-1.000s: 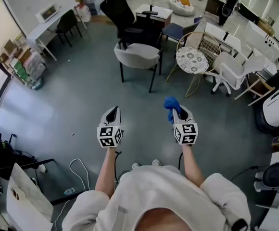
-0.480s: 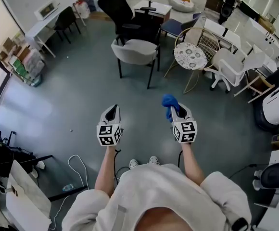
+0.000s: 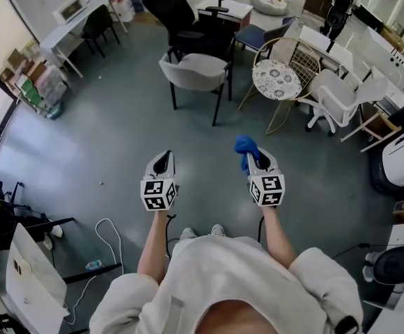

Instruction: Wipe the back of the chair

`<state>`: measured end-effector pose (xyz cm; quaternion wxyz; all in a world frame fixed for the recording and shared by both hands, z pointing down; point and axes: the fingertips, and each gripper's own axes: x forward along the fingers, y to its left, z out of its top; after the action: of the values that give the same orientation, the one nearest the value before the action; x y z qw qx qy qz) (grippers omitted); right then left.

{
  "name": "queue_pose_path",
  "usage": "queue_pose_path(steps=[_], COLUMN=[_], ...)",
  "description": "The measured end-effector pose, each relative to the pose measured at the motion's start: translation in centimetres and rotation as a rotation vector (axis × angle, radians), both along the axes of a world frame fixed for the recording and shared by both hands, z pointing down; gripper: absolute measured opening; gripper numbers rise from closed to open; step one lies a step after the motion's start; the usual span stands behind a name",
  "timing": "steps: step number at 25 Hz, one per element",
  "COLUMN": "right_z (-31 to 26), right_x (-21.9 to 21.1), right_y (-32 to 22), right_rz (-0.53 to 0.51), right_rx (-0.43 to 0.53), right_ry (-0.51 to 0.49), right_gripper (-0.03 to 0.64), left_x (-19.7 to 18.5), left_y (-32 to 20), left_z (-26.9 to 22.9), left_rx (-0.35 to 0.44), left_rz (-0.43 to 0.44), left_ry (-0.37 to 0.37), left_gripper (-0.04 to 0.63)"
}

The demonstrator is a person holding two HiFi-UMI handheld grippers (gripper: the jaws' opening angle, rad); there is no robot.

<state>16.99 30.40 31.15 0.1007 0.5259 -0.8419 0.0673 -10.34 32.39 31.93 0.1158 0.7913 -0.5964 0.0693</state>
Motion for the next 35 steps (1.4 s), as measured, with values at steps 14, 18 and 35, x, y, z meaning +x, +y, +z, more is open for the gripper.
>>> queue_pose_path(steps=[14,18,35], right_z=[1.1,1.3,0.9], right_x=[0.2,0.0,-6.3], right_y=[-3.0,-5.1,-19.9], right_rz=[-0.030,-0.022,0.049], right_rx=[-0.008,-0.015,-0.012], right_ry=[-0.003,0.003,0.022], right_gripper=[0.046,0.046,0.046], left_x=[1.1,1.3,-4.0], left_y=[-3.0,-5.4,-22.3], left_z=[1.2,1.7,1.9], left_rx=[-0.017,-0.022,-0.022], left_rz=[-0.007,0.009,0.104], left_ry=[0.007,0.017,0.042], left_gripper=[0.005,0.005,0.005])
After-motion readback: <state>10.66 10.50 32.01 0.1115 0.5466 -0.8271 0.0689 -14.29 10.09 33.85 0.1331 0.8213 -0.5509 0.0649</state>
